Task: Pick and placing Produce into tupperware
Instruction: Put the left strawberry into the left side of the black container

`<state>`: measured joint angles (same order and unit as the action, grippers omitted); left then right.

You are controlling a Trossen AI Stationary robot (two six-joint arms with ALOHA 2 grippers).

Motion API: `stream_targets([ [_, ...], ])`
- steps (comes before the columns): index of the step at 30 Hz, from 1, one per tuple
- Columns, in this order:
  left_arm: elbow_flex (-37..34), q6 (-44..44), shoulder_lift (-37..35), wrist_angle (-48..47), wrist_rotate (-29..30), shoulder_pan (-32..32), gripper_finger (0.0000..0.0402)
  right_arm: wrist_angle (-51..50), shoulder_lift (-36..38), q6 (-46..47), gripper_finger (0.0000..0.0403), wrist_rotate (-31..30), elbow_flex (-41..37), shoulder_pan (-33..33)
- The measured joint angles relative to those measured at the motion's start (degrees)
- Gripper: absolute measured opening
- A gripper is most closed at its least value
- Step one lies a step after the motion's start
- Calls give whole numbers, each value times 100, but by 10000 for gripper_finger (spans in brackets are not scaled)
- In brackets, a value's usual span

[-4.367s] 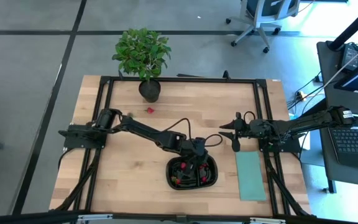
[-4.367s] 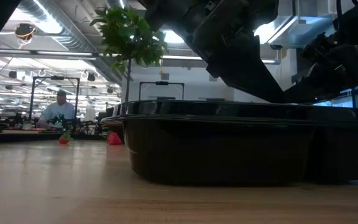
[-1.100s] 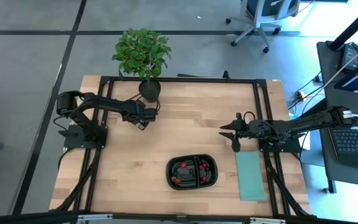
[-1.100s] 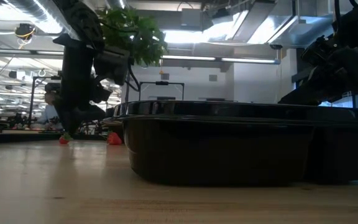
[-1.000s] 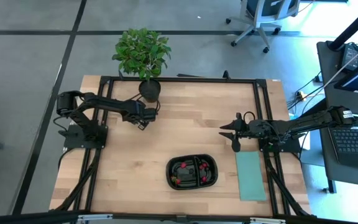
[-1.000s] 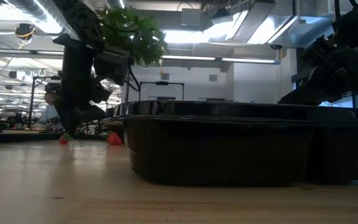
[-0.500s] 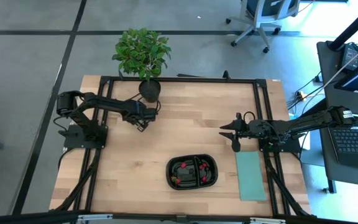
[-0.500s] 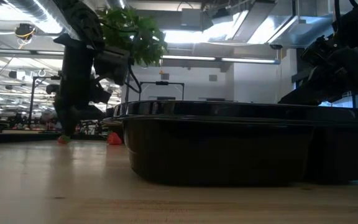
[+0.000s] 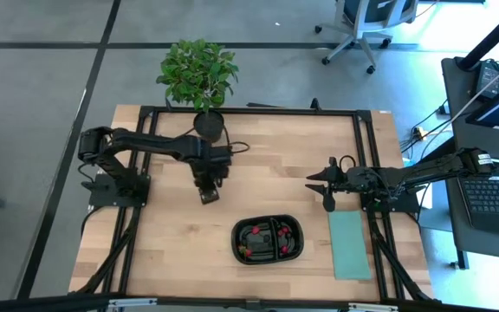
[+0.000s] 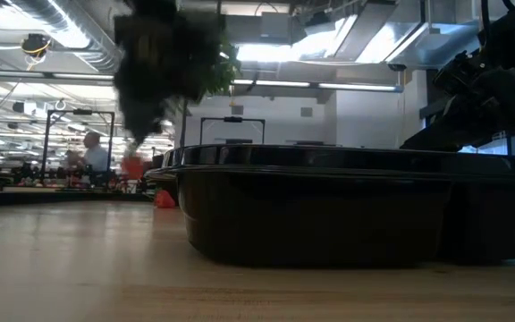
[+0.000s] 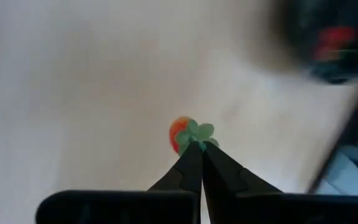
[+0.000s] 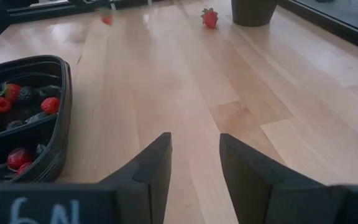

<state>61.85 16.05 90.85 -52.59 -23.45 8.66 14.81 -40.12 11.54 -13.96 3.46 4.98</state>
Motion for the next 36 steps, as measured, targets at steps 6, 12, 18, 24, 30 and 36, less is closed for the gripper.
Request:
stream_targets([
  [6, 1058, -994, -2, 638, -424, -718, 0, 0, 0, -7, 138, -2, 0, 1],
  [12, 1805, -1787, -4, 1363, 75, -1368, 0, 0, 0, -13, 138, 0, 0, 1],
  [18, 1793, -2481, 113, 2499, 526, -1772, 0, 2, 0, -7, 138, 0, 0, 1],
  [24, 1779, -3007, 650, 3167, 540, -1986, 0, 39, 0, 9, 138, 0, 0, -1],
  [30, 1779, -2953, 1259, 3329, 540, -2063, 0, 39, 0, 21, 138, 0, 0, 1],
  [36, 1776, -2600, 1685, 3335, 515, -2069, 0, 37, 0, 39, 138, 0, 0, 0],
])
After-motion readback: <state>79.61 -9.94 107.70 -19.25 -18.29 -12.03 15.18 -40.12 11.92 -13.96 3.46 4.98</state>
